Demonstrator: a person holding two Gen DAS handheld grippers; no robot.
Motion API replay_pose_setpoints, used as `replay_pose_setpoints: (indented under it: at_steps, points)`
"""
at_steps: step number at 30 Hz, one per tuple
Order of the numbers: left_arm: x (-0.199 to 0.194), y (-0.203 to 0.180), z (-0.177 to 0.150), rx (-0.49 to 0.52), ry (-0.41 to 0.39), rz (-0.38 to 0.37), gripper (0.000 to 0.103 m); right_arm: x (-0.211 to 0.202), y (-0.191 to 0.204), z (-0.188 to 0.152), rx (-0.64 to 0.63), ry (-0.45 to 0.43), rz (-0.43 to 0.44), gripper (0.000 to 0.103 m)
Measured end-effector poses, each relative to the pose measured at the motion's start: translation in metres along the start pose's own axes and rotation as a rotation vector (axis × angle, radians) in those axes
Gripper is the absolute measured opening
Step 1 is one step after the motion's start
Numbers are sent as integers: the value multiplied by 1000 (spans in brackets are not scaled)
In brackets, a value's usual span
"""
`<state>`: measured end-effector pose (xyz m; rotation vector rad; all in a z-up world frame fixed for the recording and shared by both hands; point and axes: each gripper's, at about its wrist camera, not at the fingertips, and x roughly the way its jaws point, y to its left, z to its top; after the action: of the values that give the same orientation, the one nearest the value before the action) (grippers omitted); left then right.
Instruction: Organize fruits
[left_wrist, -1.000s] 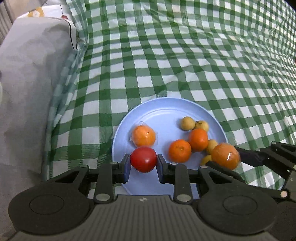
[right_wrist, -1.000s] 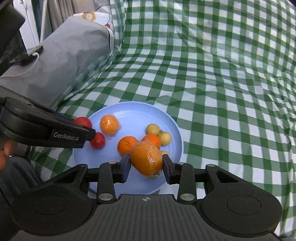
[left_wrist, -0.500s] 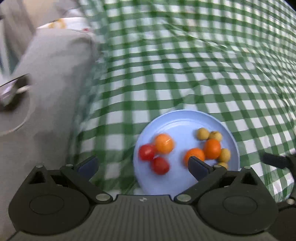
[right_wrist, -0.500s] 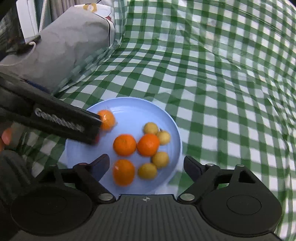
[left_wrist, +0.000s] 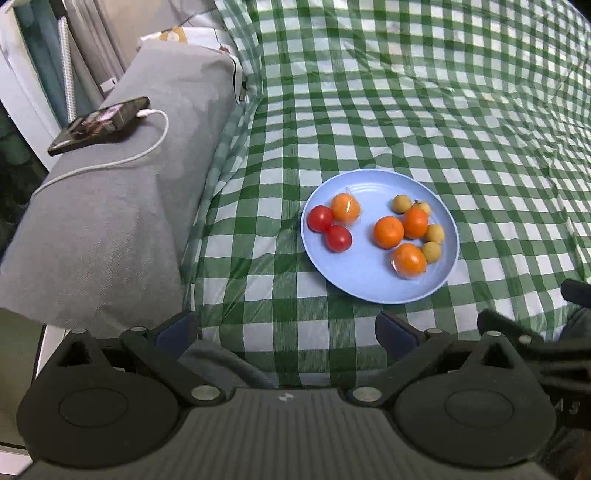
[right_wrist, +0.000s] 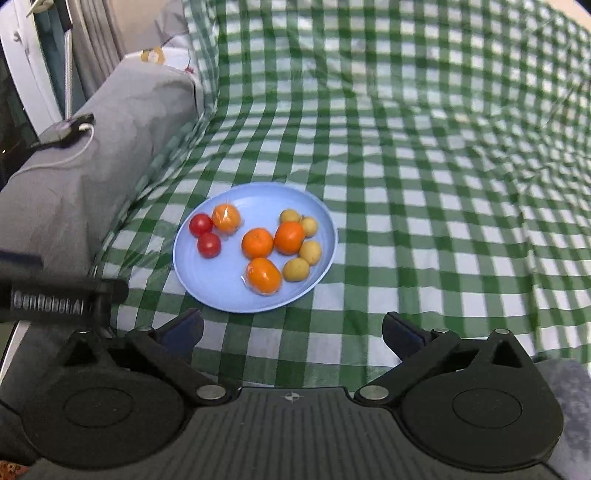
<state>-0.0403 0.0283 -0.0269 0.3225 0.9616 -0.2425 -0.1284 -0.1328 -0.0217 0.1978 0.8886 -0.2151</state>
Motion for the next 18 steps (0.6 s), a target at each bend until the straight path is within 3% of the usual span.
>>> replay_pose_setpoints:
  at_steps: [18]
  points:
    - [-39,-7,-21,-8,-78,4,102,-41,2,-12,-29,-112,-39,102]
